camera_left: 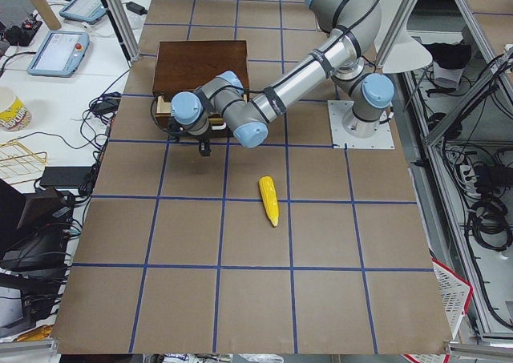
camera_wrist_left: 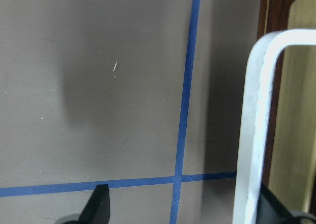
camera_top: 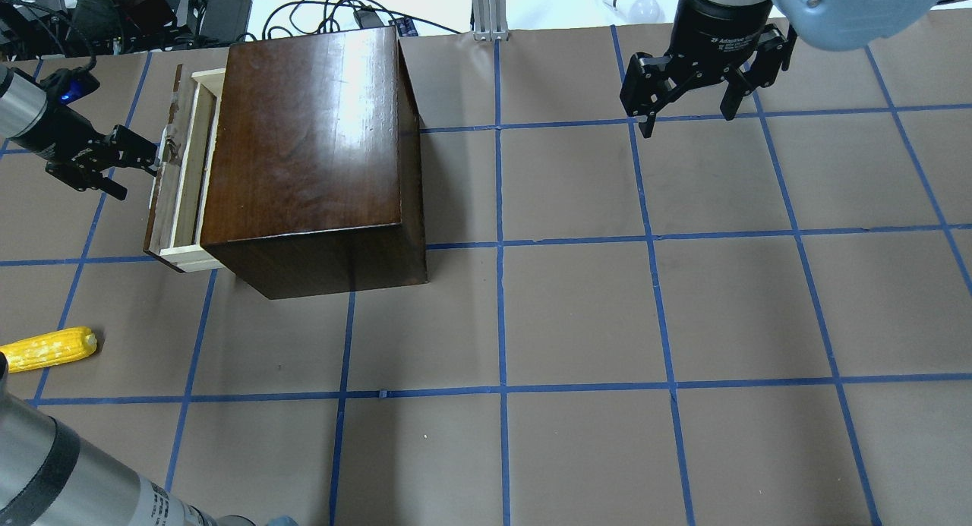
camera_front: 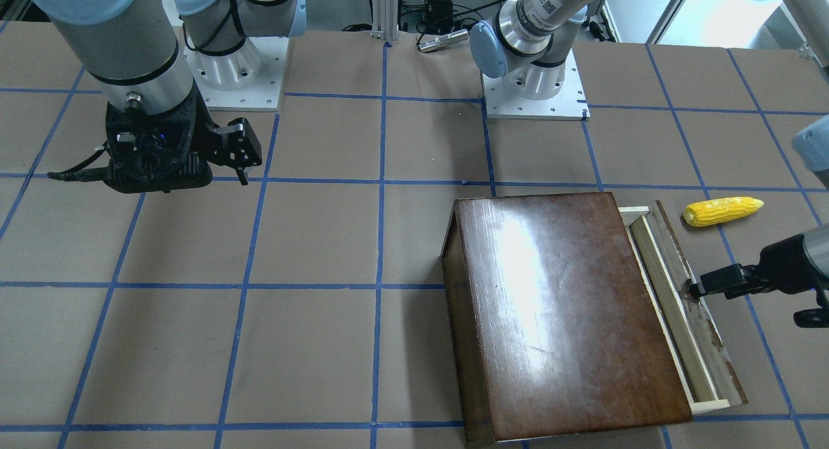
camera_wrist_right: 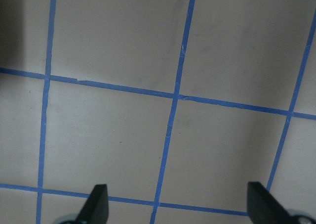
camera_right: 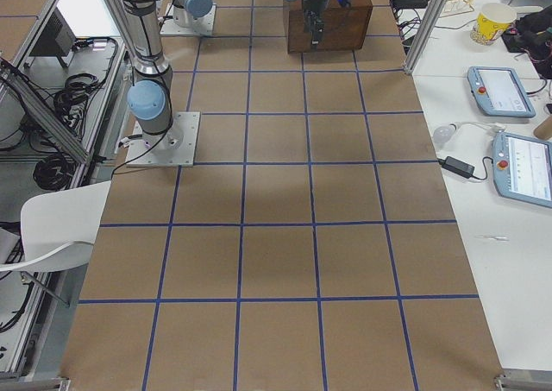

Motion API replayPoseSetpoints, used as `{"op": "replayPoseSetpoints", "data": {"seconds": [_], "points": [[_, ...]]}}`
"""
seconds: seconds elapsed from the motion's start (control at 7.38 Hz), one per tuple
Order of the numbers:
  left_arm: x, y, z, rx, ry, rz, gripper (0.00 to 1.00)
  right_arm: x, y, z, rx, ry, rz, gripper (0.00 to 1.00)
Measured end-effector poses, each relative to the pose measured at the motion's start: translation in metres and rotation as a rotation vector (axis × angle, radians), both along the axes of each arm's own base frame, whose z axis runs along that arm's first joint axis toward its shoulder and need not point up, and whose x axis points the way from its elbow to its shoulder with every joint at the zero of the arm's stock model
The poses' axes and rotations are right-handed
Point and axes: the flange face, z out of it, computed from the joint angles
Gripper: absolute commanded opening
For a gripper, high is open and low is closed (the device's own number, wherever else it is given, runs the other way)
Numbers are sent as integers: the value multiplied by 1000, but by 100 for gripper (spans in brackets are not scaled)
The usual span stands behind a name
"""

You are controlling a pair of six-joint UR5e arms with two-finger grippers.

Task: Open drawer and put corn inside
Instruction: 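Pull the drawer outward with the left gripper and release the handle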

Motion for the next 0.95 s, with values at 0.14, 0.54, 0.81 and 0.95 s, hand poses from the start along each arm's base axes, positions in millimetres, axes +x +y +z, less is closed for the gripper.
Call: {"op": "replayPoseSetpoints", "data": {"seconds": [0.14,0.54,0.81,0.95], "points": [[6,2,0,-3,0,3,100,0,0,0,0,0,0,100],[18,6,1,-9,-1,9,100,0,0,0,1,0,1,100],[21,9,8,-15,-7,12,100,0,0,0,0,0,0,100],[20,11,15,-16,-22,8,100,0,0,0,0,0,0,100]]}}
